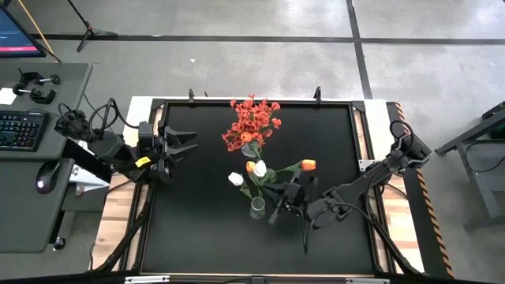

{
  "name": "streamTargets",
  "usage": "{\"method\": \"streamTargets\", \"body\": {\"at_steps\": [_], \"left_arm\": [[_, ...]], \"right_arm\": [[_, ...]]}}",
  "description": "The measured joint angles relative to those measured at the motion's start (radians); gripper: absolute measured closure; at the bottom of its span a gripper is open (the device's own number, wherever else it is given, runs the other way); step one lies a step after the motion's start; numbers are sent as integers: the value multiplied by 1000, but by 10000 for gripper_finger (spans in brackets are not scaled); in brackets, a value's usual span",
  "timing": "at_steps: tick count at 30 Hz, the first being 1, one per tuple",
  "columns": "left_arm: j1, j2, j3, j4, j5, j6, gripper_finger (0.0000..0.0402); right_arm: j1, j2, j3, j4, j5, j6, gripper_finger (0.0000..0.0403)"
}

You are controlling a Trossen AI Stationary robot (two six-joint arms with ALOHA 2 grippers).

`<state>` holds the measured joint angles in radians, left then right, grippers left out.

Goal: Sort flowers into vase by color
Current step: Put the white tulip into bottom transparent flower vase, then return to Home Position

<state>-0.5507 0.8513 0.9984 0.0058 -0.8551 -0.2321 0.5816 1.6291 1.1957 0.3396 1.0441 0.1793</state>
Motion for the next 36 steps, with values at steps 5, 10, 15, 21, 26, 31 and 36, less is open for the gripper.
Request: {"method": "streamTargets", "body": {"at_steps": [5,10,15,21,26,31,36], "left_arm": [[0,0,0,0,0,0,202],[0,-1,0,-1,0,11,202],[0,-15,0,2,0,51,202],[0,-58,0,10,0,54,202],[0,-102,0,-44,112,54,202],[0,-120,-54,-127,192,65,228],[17,-172,-288,91,256,44,325]], "right_arm": [[3,0,0,1,-5,-27,377],[25,-1,0,4,-4,-39,291],[59,-39,0,-6,-5,-21,198],[116,-152,1,-70,-4,7,156],[184,-268,2,-253,-4,90,154],[233,-354,2,-467,-4,224,175],[247,-417,2,-666,-17,356,279]]}}
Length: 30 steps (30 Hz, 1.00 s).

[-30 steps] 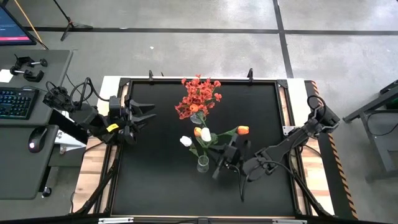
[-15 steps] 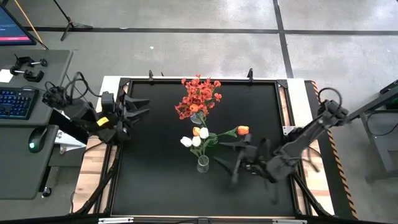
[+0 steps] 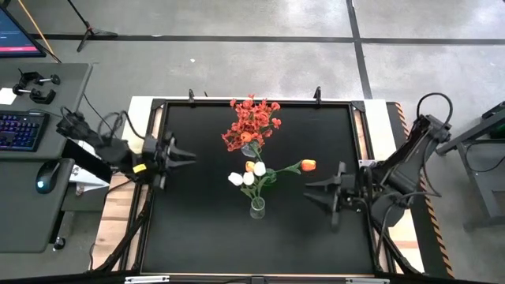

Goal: Sort flowers into vase by color
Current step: Return to Home Position

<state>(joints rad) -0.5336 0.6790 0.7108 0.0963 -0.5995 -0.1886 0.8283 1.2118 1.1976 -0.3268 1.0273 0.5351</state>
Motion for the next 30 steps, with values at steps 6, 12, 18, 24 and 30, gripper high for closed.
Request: {"method": "streamTargets", "body": {"at_steps": [6,12,18,24,30], "left_arm": [[113,-48,-337,452,136,7,388],[237,-147,-554,592,220,-64,399],[301,-284,-699,596,307,-149,401],[328,-372,-697,510,335,-134,401],[331,-383,-697,502,339,-150,401]], "right_arm": [[-36,-78,0,-166,-77,140,383],[-84,-121,0,-240,-109,203,399],[-98,-127,0,-339,-130,345,401],[-91,-127,0,-484,-214,559,402],[-40,-129,0,-668,-299,737,403]]}}
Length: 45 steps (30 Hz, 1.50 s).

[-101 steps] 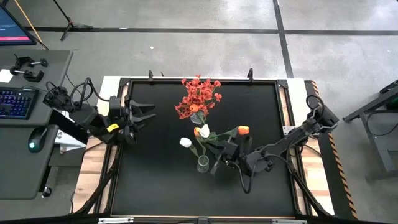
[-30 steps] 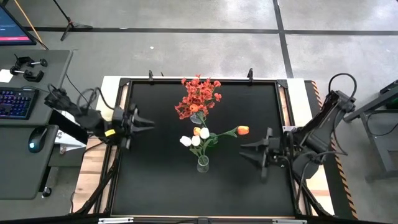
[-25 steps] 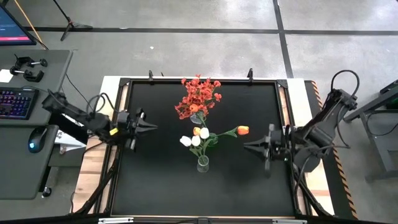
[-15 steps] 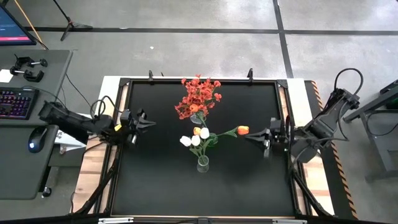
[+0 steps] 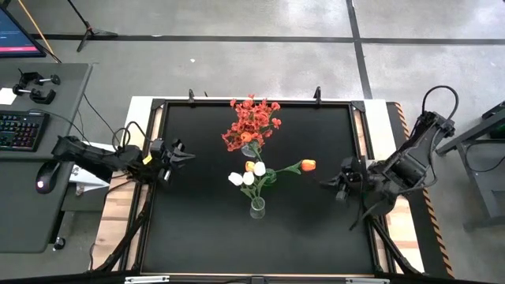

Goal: Sort flowers into vase by color
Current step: Return to Home Position

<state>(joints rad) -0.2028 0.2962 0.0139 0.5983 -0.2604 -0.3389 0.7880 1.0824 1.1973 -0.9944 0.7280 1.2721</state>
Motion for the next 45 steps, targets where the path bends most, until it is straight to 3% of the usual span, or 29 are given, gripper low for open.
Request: {"method": "streamTargets", "body": {"at_steps": [4,7,12,18,24,31,39,45], "left_arm": [[0,1,0,-3,-1,-23,401],[0,1,0,-3,-5,-23,401],[0,1,0,-3,-7,-25,401],[0,1,0,-3,-7,-25,401],[0,1,0,-4,-8,-25,401],[0,1,0,-4,-8,-25,401],[0,1,1,-9,-10,-25,401],[0,2,1,-12,-10,-25,401]], "right_arm": [[56,-47,-52,-5,-14,69,403],[75,-141,-225,208,-60,85,403],[11,-310,-618,777,-204,-175,403],[-232,-571,-905,1040,-322,-505,403],[-454,-854,-1055,1066,-452,-732,403],[-578,-1066,-1145,1062,-546,-895,403],[-655,-1078,-1148,995,-691,-1064,403],[-664,-1073,-1147,901,-699,-1198,403]]}}
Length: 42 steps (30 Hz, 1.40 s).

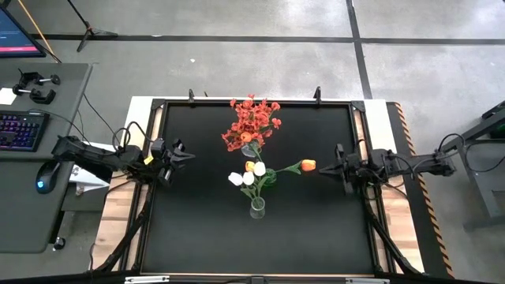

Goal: Sort flowers into vase by color
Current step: Return to Home Position

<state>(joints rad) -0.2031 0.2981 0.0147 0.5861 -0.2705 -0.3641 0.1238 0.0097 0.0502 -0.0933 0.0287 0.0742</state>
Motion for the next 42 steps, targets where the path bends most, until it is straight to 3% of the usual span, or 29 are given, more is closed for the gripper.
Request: {"method": "streamTargets", "body": {"at_steps": [12,42], "left_arm": [[0,0,0,-22,-1,0,401],[0,0,0,-22,-2,0,401]], "right_arm": [[0,5,0,2,41,263,403],[0,5,1,2,41,265,402]]}}
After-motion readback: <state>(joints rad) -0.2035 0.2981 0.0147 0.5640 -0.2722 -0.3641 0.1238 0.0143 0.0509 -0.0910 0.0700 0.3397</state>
